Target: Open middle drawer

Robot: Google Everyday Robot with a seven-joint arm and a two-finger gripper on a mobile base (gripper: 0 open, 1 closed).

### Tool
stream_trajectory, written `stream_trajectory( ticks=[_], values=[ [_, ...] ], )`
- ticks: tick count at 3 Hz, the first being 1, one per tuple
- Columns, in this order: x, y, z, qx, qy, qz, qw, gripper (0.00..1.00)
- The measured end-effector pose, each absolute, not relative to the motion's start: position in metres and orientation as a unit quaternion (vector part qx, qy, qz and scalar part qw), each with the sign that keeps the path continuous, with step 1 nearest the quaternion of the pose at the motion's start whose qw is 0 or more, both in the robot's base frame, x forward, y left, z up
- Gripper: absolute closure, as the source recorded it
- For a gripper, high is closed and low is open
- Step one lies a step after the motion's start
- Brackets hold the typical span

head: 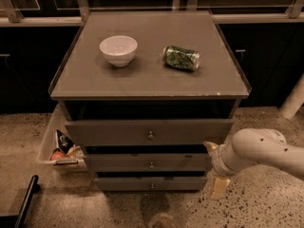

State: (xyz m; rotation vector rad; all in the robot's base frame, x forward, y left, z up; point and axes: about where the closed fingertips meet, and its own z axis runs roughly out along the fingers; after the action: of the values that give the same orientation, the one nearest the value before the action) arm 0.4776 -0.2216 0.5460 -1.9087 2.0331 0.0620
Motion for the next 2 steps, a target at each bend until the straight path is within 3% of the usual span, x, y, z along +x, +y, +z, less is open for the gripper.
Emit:
stream_trajectory(
  ticks=[2],
  values=[
    [0.494,-0.221,0.509,-0.716,0.658,0.003,0.235,0.00]
  ],
)
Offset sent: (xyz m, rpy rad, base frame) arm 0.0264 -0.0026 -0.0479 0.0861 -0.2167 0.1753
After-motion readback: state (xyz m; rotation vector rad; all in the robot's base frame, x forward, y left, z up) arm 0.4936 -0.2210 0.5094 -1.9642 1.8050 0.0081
